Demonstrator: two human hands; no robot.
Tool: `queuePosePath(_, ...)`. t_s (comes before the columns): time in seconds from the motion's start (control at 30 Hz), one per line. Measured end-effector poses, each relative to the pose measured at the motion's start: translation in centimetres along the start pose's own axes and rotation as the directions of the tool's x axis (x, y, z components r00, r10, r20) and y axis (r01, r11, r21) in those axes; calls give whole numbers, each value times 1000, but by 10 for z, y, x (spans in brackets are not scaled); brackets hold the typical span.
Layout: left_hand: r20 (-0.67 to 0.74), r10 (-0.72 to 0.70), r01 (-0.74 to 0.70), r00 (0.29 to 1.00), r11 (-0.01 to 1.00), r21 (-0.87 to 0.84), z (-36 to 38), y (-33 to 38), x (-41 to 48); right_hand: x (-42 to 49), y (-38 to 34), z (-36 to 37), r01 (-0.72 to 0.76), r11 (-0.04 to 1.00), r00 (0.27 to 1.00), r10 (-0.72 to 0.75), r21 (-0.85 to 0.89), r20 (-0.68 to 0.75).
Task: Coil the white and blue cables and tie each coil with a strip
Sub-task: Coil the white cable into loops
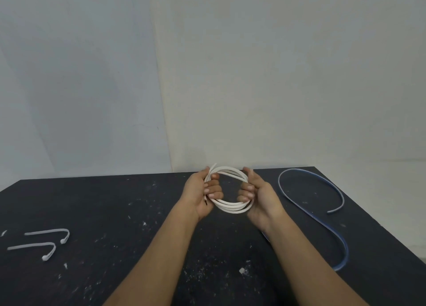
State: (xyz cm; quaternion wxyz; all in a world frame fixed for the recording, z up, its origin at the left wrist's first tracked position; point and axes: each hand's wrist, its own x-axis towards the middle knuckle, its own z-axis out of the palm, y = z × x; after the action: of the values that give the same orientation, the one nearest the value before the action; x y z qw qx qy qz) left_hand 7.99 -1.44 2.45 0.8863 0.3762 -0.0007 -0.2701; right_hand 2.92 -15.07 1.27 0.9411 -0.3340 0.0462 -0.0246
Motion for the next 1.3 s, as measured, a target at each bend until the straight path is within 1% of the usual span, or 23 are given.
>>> queuePosePath(0.07, 0, 22, -22, 1000, 999, 42, 0, -1, 0, 0, 2, 1, -15, 999, 1000, 14, -39, -26)
queuePosePath(0.2, 149, -106, 87, 983, 988, 130, -3, 5, -5, 2, -2, 2, 17, 992, 996, -28, -127, -89)
queuePosePath(0.33, 211, -130, 104, 969, 986, 130, -6, 6, -10, 3, -8, 5, 40, 989, 991, -57, -141, -118)
queuePosePath(0.37, 211, -132, 107, 969, 986, 124, -6, 7, -11, 3, -8, 5, 46, 985, 989, -68, -166, -131)
queuePosePath(0.43, 187, -118, 93, 975, 986, 137, -6, 6, -11, 2, -7, 7, 69, 961, 979, -117, -269, -168)
queuePosePath(0.5, 141, -65, 42, 988, 986, 160, -2, 1, -11, 3, -6, 8, 89, 933, 967, -165, -349, -194)
queuePosePath(0.57, 90, 12, -26, 996, 987, 156, 2, -6, -9, 5, -6, 9, 86, 930, 960, -173, -357, -220)
queuePosePath(0.67, 30, 131, -133, 991, 988, 83, 8, -12, -4, 5, -3, 10, 47, 950, 962, -126, -309, -243)
queuePosePath(0.73, 10, 174, -174, 985, 984, 24, 8, -10, -2, 3, 1, 10, 11, 977, 974, -59, -213, -221)
queuePosePath(0.8, 30, 147, -147, 989, 989, -21, 6, -9, -3, 3, 0, 8, -14, 1000, 985, 11, -17, -171)
queuePosePath(0.87, 52, 107, -104, 993, 993, -46, 2, -10, -6, 4, -5, 6, -21, 988, 987, 45, 155, -156)
queuePosePath(0.9, 53, 97, -95, 994, 994, -52, 1, -9, -7, 4, -8, 5, -17, 980, 986, 49, 196, -159)
queuePosePath(0.97, 36, 94, -91, 995, 993, -68, 1, -6, -8, 3, -11, 6, 0, 980, 985, 35, 199, -171)
queuePosePath(1.07, -35, 138, -141, 990, 982, -125, 5, 0, -5, 5, -8, 13, 13, 992, 983, 11, 128, -184)
queuePosePath(1.13, -87, 182, -191, 980, 975, -116, 6, 0, -3, 7, -8, 17, -21, 999, 986, 26, 28, -163)
queuePosePath(1.2, -105, 203, -207, 974, 978, -28, 4, -5, -3, 7, -12, 19, -77, 988, 987, 57, -136, -148)
queuePosePath(1.23, -95, 199, -197, 975, 980, 28, 2, -7, -3, 8, -14, 19, -90, 965, 987, 53, -248, -154)
queuePosePath(1.3, -63, 171, -161, 983, 978, 130, -1, -8, -4, 8, -17, 18, -86, 882, 984, 4, -463, -176)
